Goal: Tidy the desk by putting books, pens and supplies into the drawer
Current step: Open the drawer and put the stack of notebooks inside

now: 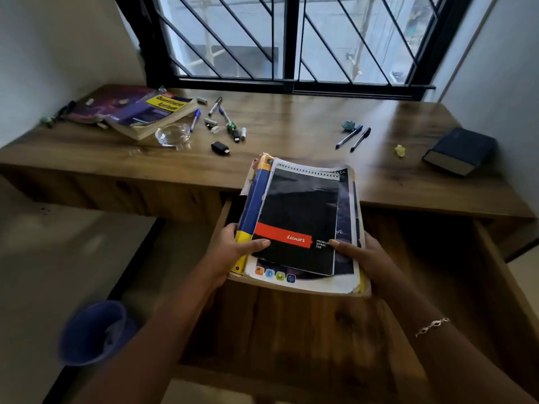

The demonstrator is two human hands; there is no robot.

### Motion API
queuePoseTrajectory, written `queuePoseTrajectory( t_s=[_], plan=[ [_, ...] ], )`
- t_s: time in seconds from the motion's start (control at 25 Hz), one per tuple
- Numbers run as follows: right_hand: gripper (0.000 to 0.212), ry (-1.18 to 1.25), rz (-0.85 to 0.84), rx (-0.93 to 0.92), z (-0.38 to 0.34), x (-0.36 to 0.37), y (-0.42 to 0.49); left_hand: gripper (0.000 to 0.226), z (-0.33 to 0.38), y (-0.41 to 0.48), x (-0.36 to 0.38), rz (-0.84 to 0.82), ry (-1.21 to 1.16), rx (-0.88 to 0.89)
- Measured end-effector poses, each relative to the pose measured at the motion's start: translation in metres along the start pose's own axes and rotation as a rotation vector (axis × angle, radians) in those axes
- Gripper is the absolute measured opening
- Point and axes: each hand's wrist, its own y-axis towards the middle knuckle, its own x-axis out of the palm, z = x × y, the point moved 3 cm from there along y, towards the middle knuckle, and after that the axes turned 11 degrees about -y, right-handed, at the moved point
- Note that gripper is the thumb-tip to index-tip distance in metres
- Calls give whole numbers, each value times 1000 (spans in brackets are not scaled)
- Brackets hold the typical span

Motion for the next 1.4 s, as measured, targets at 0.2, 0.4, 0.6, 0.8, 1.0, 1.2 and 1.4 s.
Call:
queuePoseTrajectory(
  t_s=[0.2, 0.4, 0.6, 0.8, 1.0, 1.2, 1.4],
  plan=[
    [45, -22, -59, 19, 26, 13, -31, 50, -22, -45, -7, 33, -17, -31],
    [40, 24, -107, 88, 63, 32, -49, 43, -54, -73, -19, 84, 19, -122],
    [19, -13, -140, 117, 90, 52, -51, 54, -83, -75, -32, 117, 155, -295],
    [11, -175, -170, 231, 100, 60, -48, 35, -90, -73, -32, 176, 231, -327],
    [14, -260, -164, 246, 100, 63, -49, 42, -84, -72, -30, 212, 310, -313],
    [15, -179, -155, 262, 101, 63, -46, 49, -82, -70, -25, 229, 300, -307],
    [11, 72, -222, 314, 73, 59, -39, 70, -64, -54, -29, 268, 196, -270]
  ],
)
